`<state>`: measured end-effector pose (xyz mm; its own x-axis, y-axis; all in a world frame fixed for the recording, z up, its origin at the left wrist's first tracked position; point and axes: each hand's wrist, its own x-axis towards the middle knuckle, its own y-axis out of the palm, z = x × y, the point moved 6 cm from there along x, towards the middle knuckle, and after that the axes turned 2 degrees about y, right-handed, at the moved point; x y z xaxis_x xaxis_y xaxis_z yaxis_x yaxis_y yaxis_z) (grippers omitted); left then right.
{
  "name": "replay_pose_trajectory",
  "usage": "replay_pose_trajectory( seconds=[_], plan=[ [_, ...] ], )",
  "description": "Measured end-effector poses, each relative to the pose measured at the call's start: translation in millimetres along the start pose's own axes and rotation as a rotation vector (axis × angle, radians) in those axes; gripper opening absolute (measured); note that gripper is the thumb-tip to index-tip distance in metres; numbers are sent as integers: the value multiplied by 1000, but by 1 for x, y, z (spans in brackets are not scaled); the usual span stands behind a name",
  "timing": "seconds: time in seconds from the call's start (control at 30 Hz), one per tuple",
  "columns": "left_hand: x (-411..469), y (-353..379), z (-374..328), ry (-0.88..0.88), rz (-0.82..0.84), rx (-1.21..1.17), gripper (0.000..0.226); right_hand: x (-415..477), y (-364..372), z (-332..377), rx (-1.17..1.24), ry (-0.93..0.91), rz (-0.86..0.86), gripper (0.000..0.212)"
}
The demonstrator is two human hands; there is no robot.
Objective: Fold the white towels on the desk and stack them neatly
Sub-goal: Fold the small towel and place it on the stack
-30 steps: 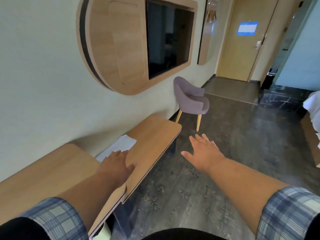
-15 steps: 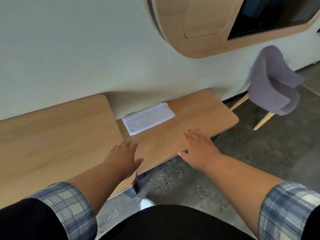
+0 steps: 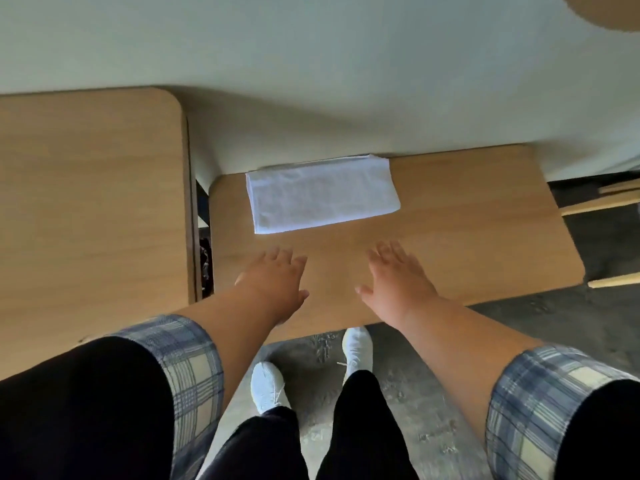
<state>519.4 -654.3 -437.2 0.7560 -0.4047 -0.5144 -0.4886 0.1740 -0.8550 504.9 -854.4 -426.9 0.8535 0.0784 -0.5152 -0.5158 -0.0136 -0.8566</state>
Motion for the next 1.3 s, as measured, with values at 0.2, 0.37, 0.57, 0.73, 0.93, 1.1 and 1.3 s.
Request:
replay_pose_trajectory(
  seconds=[0.2, 0.37, 0.57, 0.73, 0.93, 1.1, 1.3],
  plan=[
    [130, 51, 29, -153, -12, -160, 73, 162, 38, -24, -1, -103, 0, 79],
    [202, 88, 61, -209, -103, -128, 79, 256, 67, -49, -14, -127, -60, 84],
    [229, 103, 78, -215, -189, 30, 66, 283, 80, -62, -78, -213, -269, 62],
    [232, 102, 84, -267, -156, 77, 77, 288, 61, -63, -134, -248, -257, 52],
    [222, 70, 79, -334, -120, -199, 46, 253, 35, -52, -26, -242, -198, 43],
    [168, 10, 74, -287, -168, -230, 27, 199, -13, -43, 22, -207, -195, 35],
    [79, -70, 78, -296, -146, -221, 18, 128, -103, -28, 17, -253, -225, 26]
  ],
)
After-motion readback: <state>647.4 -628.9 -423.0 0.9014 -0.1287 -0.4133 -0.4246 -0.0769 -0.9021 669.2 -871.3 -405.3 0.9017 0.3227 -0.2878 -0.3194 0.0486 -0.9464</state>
